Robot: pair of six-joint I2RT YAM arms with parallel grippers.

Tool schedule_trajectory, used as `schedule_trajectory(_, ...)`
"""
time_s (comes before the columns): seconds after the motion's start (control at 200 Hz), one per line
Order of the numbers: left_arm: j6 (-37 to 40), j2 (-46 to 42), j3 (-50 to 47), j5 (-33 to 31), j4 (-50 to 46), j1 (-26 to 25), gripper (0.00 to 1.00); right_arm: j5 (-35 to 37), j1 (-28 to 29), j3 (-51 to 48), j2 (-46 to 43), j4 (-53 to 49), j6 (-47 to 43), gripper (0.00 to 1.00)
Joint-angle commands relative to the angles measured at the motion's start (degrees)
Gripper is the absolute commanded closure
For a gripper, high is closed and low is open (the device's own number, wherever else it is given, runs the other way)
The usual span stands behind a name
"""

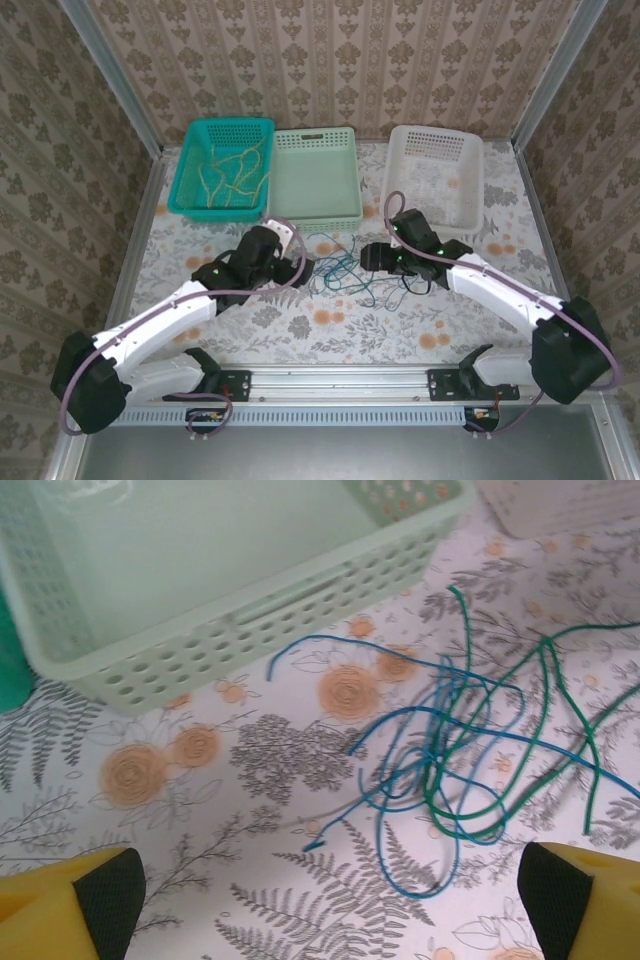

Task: Untangle the cables

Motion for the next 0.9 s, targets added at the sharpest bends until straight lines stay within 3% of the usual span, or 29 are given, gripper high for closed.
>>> schedule_trajectory(0.0,-1.85,1.29,-0.65,-5.17,0.98,-1.90,0.01,-1.22,1.54,1.38,2.22,2.62,3.68,0.30)
schedule_trajectory(0.425,-6.41,0.63,-4.03,-6.05,1.46,-1.59,0.00,-1.24,7.48,5.79,16.79,6.63,7.77,0.45)
schedule_trajectory(0.895,-7.68,-4.59,-7.13,-6.07,0.64,-0.50,0.00,4.97,8.66,6.98,21.71,9.60,10.73,0.52)
